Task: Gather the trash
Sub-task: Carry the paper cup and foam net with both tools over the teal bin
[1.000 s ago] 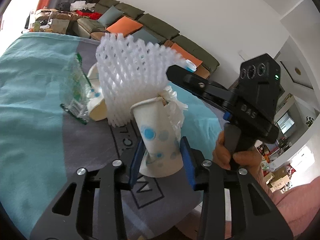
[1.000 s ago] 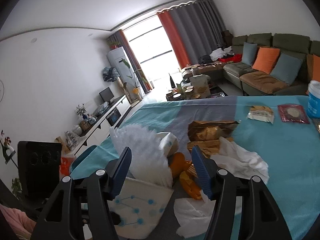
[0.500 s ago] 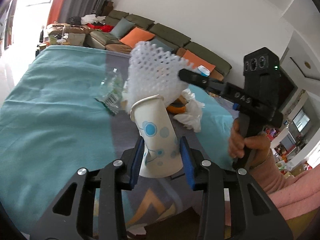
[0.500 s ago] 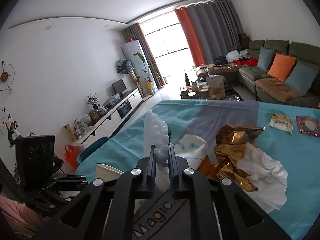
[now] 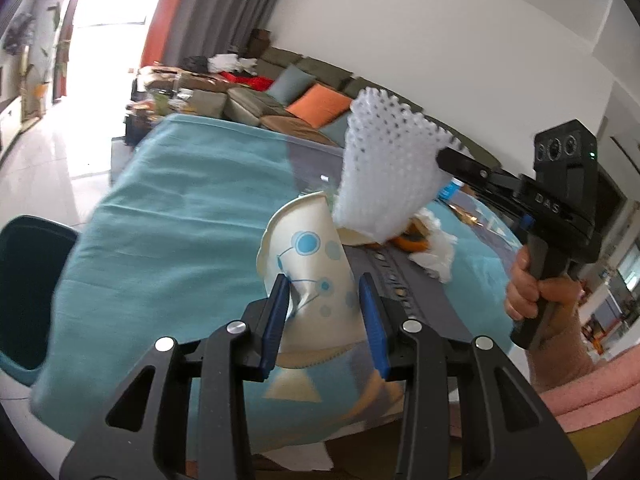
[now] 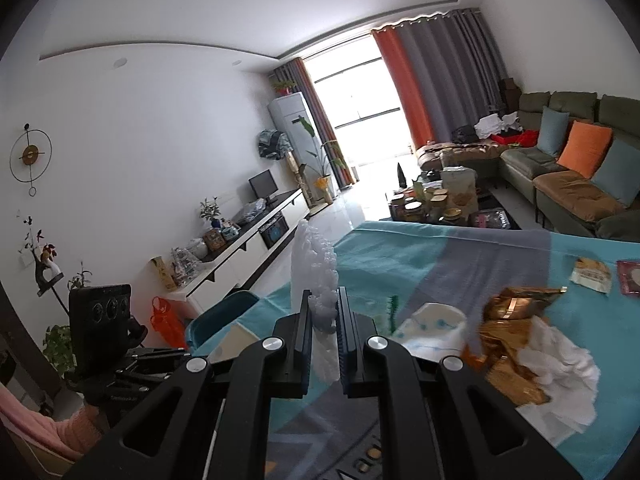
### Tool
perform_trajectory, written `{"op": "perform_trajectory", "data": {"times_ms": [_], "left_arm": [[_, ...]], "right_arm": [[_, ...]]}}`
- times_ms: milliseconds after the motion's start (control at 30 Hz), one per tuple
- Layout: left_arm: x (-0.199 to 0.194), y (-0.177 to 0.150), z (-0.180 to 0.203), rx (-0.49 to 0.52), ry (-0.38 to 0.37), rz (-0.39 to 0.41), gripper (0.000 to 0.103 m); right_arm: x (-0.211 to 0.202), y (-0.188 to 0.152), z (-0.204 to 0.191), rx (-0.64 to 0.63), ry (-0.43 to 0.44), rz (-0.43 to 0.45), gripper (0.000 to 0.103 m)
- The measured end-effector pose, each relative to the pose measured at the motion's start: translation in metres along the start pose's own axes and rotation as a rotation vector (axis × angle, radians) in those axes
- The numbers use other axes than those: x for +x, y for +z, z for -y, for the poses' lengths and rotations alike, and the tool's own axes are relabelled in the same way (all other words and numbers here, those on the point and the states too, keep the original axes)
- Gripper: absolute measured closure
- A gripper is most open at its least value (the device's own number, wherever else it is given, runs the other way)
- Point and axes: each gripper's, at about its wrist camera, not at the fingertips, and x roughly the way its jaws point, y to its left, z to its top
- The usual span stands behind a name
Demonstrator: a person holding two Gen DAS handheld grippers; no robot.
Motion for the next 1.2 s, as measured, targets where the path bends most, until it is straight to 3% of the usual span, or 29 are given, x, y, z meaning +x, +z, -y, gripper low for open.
{"op": "perform_trajectory", "data": {"times_ms": [800,1200], "left_arm": [[-0.078,0.020,-0.091,-0.070,0.369,0.096,0.067],[-0.091,0.016,-0.160,-0.144,0.532,0.076,0.067]], "right_arm": [[0.129,0.024,-0.087,-0.064,0.222,-0.120,0.093],[0.202,0.025,-0.118,-0.048,0.271,-0.192,0.093]]}}
